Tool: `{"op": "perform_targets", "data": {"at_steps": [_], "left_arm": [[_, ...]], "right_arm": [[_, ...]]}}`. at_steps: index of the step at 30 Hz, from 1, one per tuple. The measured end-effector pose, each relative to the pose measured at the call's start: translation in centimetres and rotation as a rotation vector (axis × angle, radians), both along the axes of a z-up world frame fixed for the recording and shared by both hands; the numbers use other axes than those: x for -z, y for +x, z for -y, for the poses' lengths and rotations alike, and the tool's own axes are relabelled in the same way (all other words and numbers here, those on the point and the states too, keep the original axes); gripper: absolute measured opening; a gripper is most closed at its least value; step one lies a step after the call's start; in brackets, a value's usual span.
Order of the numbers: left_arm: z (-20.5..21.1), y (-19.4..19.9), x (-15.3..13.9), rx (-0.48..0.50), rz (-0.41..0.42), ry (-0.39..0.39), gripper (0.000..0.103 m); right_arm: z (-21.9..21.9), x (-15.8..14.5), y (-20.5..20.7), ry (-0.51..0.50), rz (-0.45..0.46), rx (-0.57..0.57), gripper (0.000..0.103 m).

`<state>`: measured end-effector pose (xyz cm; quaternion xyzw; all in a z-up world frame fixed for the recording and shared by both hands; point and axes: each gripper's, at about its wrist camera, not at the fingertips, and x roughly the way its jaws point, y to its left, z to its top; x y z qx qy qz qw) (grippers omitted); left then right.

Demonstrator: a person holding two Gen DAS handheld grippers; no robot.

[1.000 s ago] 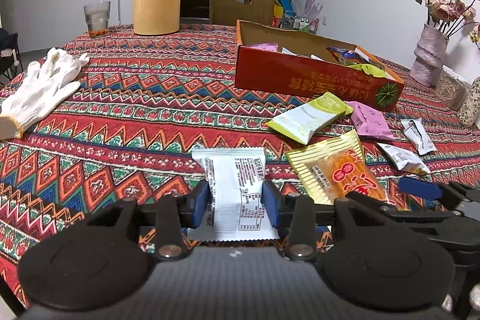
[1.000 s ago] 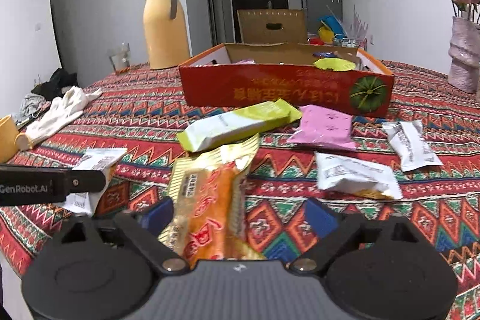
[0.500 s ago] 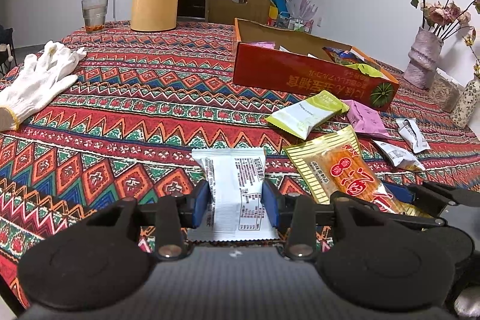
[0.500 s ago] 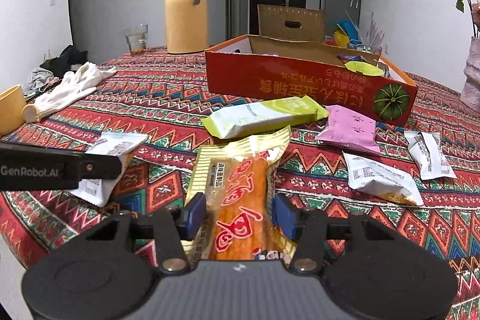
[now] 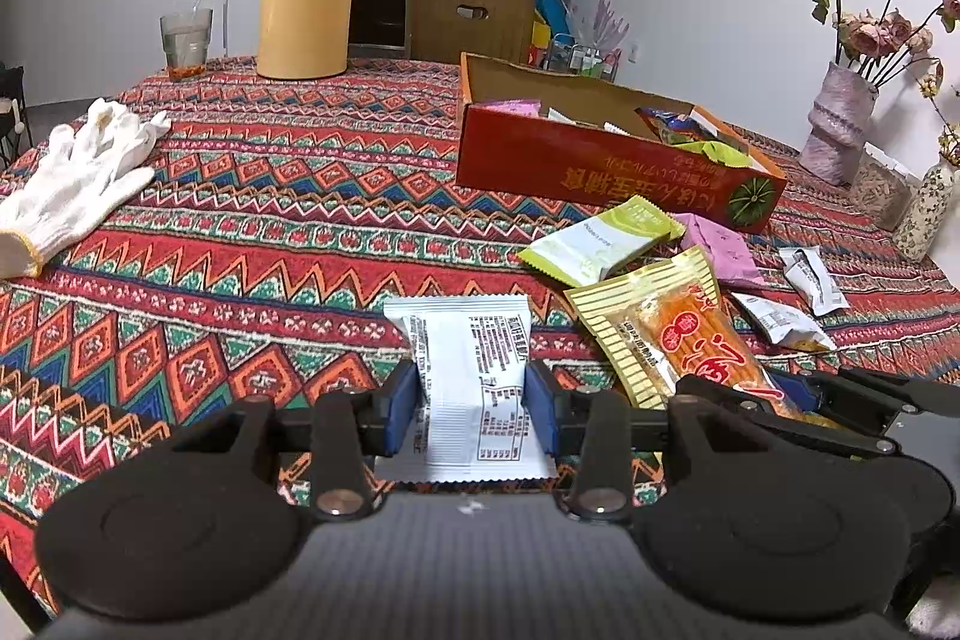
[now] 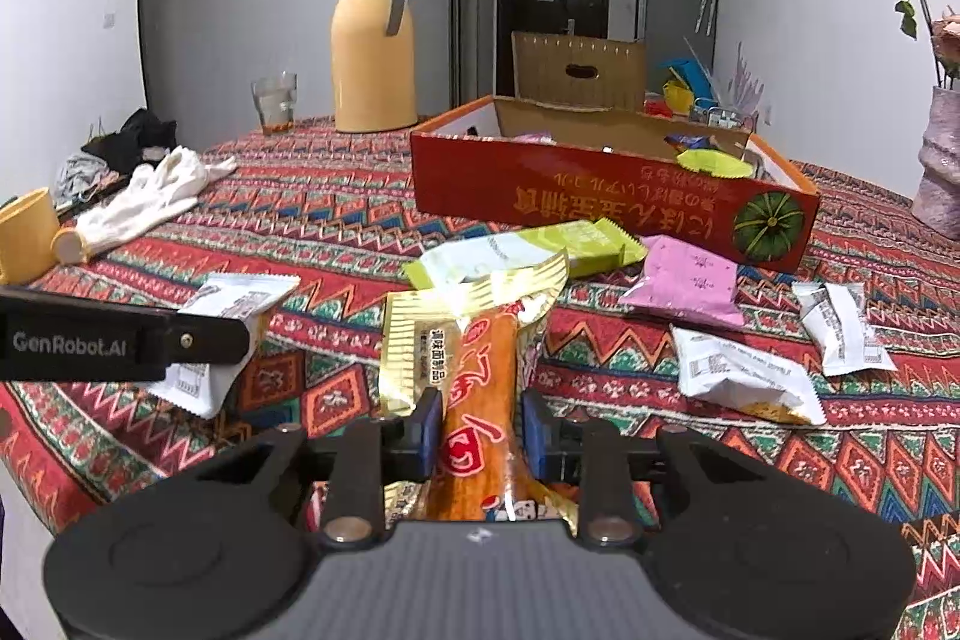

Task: Organize snacks
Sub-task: 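Carry the white packet and bread bag into the box and open both tools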

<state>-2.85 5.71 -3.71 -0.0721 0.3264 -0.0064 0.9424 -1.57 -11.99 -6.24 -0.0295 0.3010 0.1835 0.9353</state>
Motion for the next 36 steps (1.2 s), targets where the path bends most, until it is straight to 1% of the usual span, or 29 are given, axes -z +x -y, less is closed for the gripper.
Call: {"op": "perform_targets", "data": {"at_steps": [6, 14, 24, 28, 36], "left_arm": [[0.6, 0.6, -1.6, 0.001, 0.028, 0.008, 0.04], [1.6, 2.6, -3.8, 0.0, 0.063, 0.019, 0.04], [2.7, 6.3, -6.2, -0.014, 0.094, 0.047, 0.04], [3.4, 7.8, -6.9, -0.018, 0.101, 0.072, 0.04], [4.2, 10.6, -8.2, -0.018, 0.124, 0.094, 0.04]], "right_arm": [[1.2, -1.2, 0.5, 0.032, 0.024, 0.026, 0.027], [2.9, -3.1, 2.1, 0.077, 0.067, 0.055, 0.027], [4.3, -5.3, 5.6, 0.116, 0.115, 0.065, 0.027], [4.7, -5.8, 7.2, 0.128, 0.131, 0.069, 0.027], [5.3, -6.8, 10.1, 0.144, 0.153, 0.073, 0.027]]}}
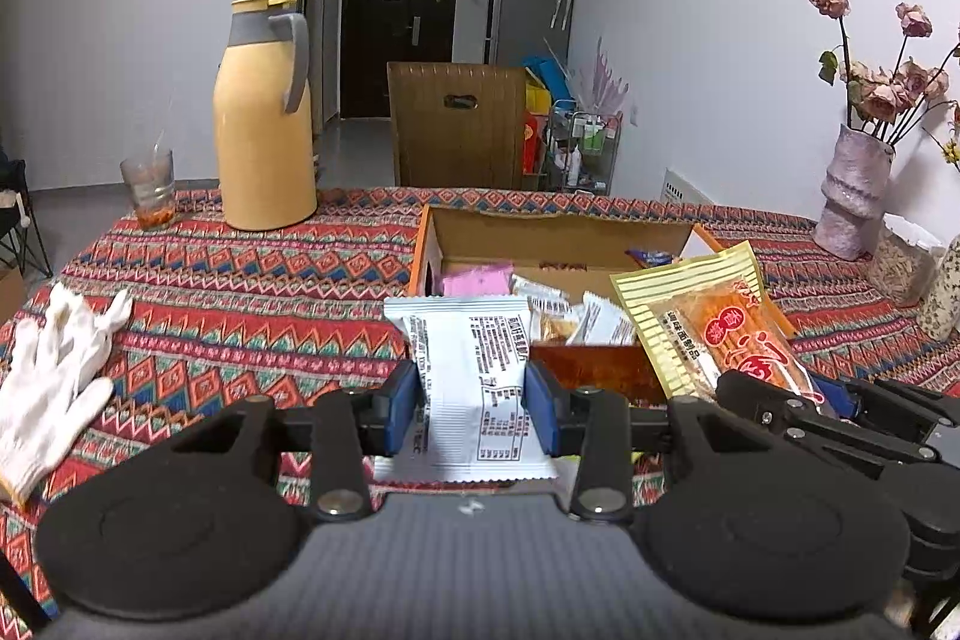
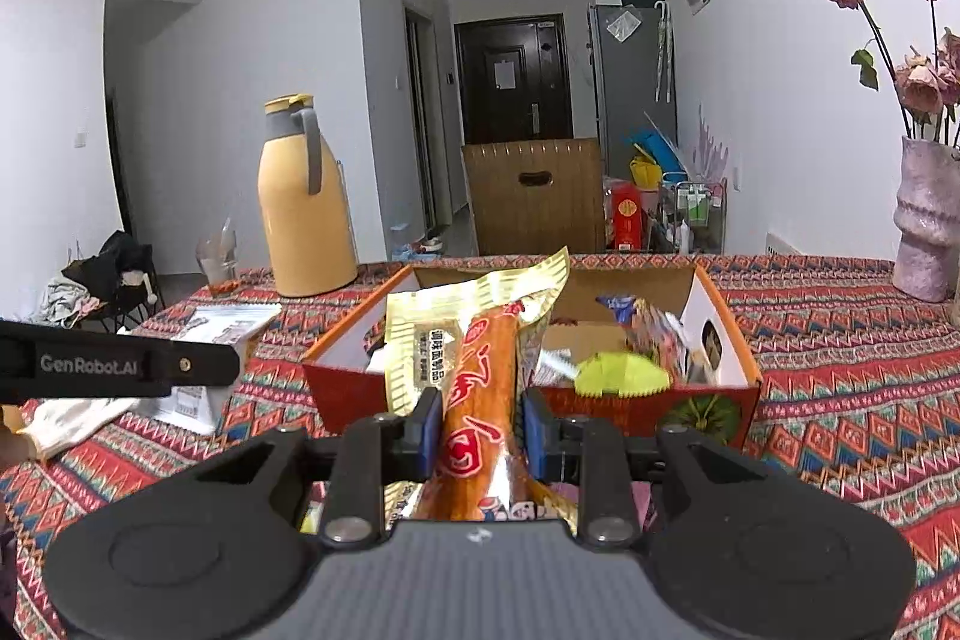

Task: Organize snacks
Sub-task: 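Carry the white packet and bread bag into the box and open both tools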

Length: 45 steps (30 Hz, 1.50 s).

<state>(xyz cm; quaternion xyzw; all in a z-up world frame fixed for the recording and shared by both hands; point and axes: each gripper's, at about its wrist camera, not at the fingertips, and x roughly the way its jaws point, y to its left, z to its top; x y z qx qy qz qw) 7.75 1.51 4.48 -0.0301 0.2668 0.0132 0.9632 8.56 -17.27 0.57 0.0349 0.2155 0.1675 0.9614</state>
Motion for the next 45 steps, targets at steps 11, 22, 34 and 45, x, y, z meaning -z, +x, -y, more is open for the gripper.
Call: {"op": "perform_targets", "data": {"at_steps": [11, 22, 34, 45], "left_arm": [[1.0, 4.9, -1.2, -0.018, 0.004, 0.016, 0.04], [1.4, 9.8, -1.2, -0.036, -0.022, 0.016, 0.04], [1.9, 13.8, -0.5, -0.023, -0.057, -0.003, 0.04], [1.6, 17.6, 1.6, -0.039, -0.103, -0.034, 0.04]], "right_arm": [[1.0, -1.3, 5.0, 0.004, 0.025, 0.024, 0.027], [1.0, -0.8, 9.8, 0.002, -0.012, 0.039, 0.027], [0.4, -0.4, 13.7, 0.009, -0.051, 0.063, 0.027], [-0.3, 0.9, 16.9, -0.008, -0.07, 0.089, 0.027]]}}
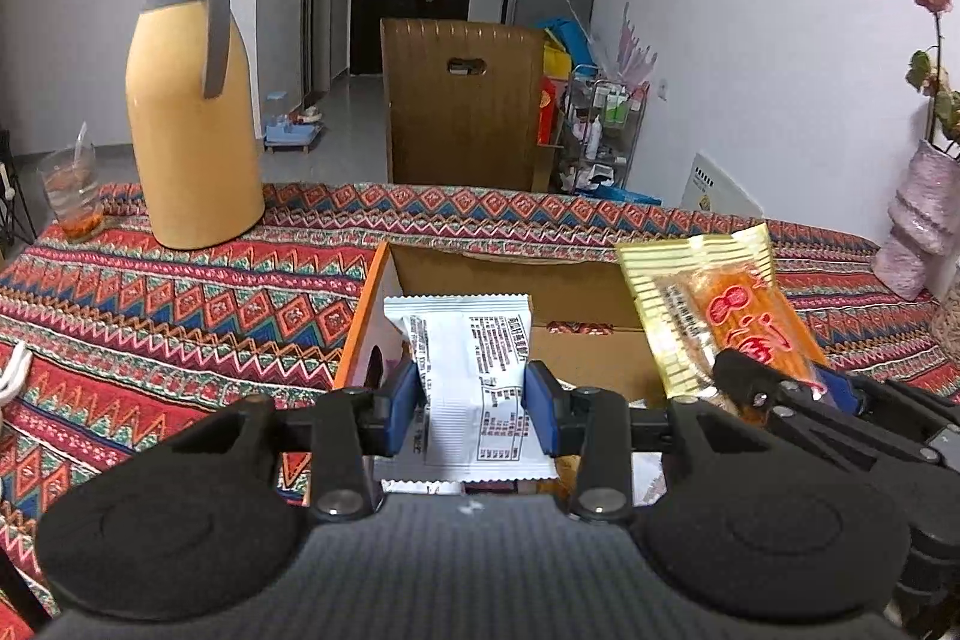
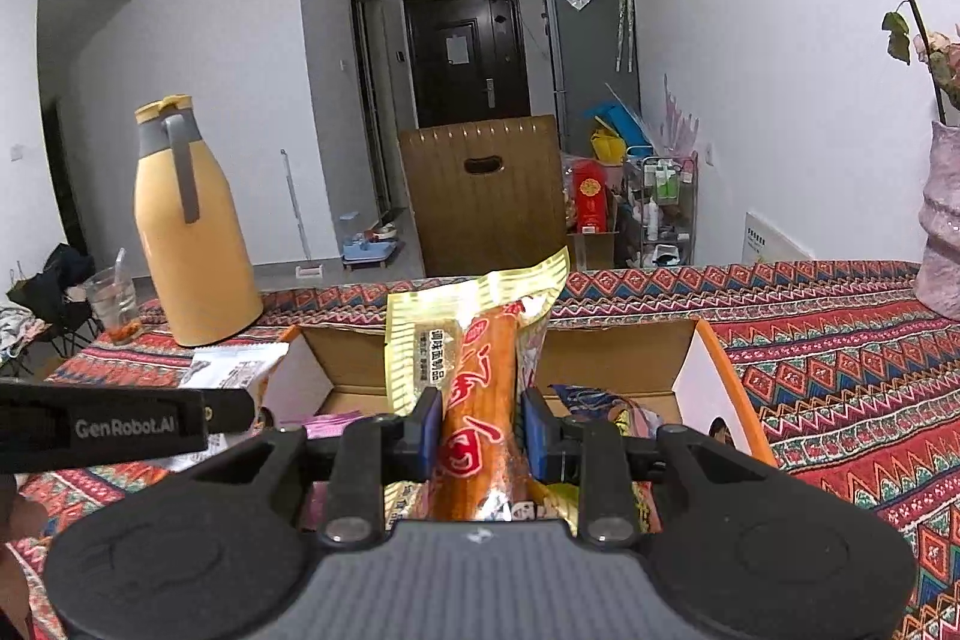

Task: Organize snacks
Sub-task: 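Carry the white packet and bread bag into the box and open both tools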

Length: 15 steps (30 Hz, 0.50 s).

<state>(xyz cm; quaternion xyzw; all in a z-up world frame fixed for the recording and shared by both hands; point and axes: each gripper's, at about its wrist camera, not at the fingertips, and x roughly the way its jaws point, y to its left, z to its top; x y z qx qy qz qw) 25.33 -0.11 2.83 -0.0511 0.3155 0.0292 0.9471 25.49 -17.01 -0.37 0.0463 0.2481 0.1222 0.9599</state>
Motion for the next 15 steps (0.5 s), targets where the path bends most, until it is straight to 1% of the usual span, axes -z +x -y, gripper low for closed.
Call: {"op": "perform_targets", "data": {"at_steps": [5, 9, 13, 14, 15], "left_arm": [[-0.4, 1.1, 1.6, -0.011, -0.022, -0.01, 0.04], [-0.6, 1.2, 2.5, -0.005, -0.004, -0.014, 0.04], [-1.1, 1.5, 3.1, -0.003, -0.005, -0.023, 0.041], [-1.1, 1.5, 3.1, -0.006, 0.0, -0.02, 0.043], [-1.1, 1.3, 3.0, -0.004, 0.006, -0.017, 0.047]], "right_arm": [[0.0, 1.0, 1.2, -0.003, -0.003, 0.014, 0.027], [-0.2, 2.0, 1.6, -0.014, 0.006, 0.022, 0.027], [-0.3, 2.6, 1.9, -0.021, 0.0, 0.02, 0.029], [-0.2, 2.7, 2.1, -0.018, -0.007, 0.02, 0.031], [-0.2, 2.7, 2.2, -0.017, -0.01, 0.026, 0.032]]}}
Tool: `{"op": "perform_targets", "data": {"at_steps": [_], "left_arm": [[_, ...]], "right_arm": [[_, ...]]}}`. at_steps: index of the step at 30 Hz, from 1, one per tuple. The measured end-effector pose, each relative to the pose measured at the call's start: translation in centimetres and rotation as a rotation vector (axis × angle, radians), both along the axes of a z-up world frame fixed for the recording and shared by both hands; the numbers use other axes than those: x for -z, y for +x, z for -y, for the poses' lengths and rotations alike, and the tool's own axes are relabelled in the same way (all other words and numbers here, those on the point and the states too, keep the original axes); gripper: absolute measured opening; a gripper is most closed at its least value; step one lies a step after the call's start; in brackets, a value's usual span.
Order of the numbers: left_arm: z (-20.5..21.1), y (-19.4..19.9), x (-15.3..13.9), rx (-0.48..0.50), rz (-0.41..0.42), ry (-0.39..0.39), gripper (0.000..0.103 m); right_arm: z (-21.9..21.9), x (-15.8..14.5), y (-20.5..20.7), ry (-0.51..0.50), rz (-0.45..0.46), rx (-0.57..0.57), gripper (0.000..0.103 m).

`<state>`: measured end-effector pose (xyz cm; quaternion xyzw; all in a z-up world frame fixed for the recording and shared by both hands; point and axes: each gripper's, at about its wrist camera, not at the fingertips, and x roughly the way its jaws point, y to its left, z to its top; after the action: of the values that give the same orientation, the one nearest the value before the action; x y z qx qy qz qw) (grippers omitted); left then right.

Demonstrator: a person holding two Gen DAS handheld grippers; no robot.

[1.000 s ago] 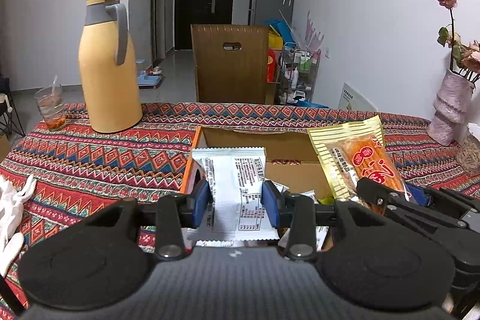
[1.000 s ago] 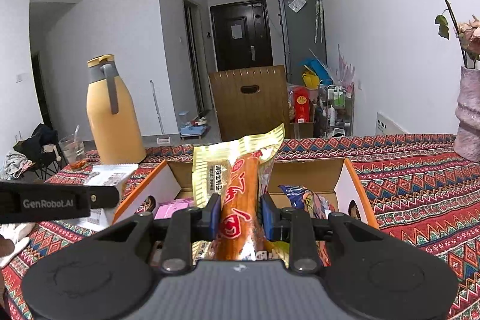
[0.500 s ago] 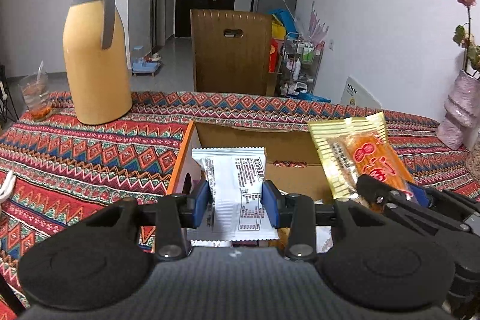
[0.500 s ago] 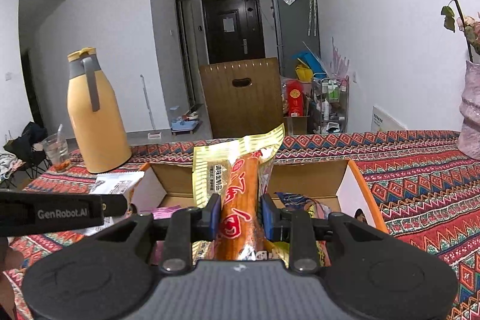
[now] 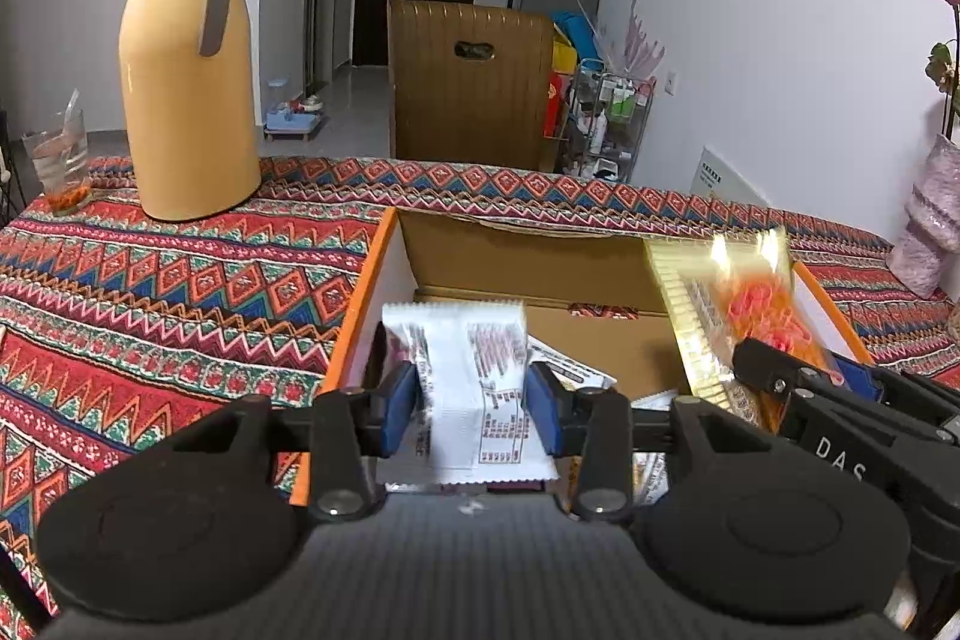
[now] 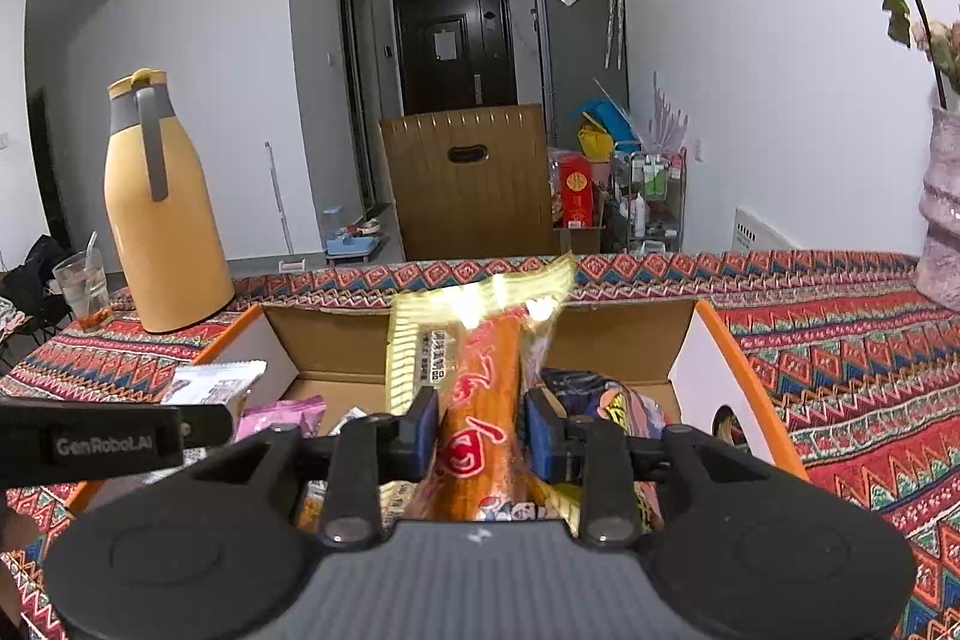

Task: Organize snacks
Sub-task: 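Carry the white packet and bread bag into the box and open both tools, then withdraw both tools from the box toward the remaining snacks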

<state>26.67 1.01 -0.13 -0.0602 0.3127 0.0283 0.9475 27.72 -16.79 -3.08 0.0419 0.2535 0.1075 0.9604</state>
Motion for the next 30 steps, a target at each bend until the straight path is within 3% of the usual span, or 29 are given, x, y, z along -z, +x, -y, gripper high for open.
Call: {"op": "perform_targets", "data": {"at_steps": [1, 2, 3, 4, 6, 8, 12, 22, 30], "left_arm": [[-0.1, -0.1, -0.1, 0.005, 0.008, -0.003, 0.051], [-0.1, -0.3, -0.2, 0.005, 0.017, -0.008, 0.063], [-0.2, -0.5, -0.4, -0.001, 0.029, -0.008, 0.076], [-0.3, -0.7, -0.5, -0.01, 0.044, -0.004, 0.082], [-0.4, -1.2, -0.9, -0.023, 0.068, -0.006, 0.097], [-0.6, -1.5, -1.2, -0.031, 0.083, -0.014, 0.103], [-0.8, -1.5, -1.5, -0.055, 0.075, -0.017, 0.103], [-0.6, -1.9, -1.8, -0.067, 0.075, -0.007, 0.103], [0.1, -3.7, -3.8, -0.074, 0.116, 0.032, 0.103]], "right_arm": [[0.2, 0.0, 0.1, 0.001, -0.003, 0.006, 0.032], [0.4, 0.1, 0.1, 0.006, -0.006, 0.009, 0.035], [0.5, 0.1, 0.2, 0.015, -0.011, 0.014, 0.047], [0.7, 0.0, 0.1, 0.024, -0.007, 0.022, 0.062], [1.1, -0.2, -0.2, 0.037, 0.008, 0.037, 0.079], [1.6, -0.5, -0.4, 0.055, 0.018, 0.044, 0.088], [2.1, -0.7, -0.7, 0.078, 0.025, 0.055, 0.103], [2.4, -1.5, -1.2, 0.096, 0.046, 0.057, 0.103], [3.0, -4.4, -3.8, 0.097, 0.129, 0.06, 0.103]]}}
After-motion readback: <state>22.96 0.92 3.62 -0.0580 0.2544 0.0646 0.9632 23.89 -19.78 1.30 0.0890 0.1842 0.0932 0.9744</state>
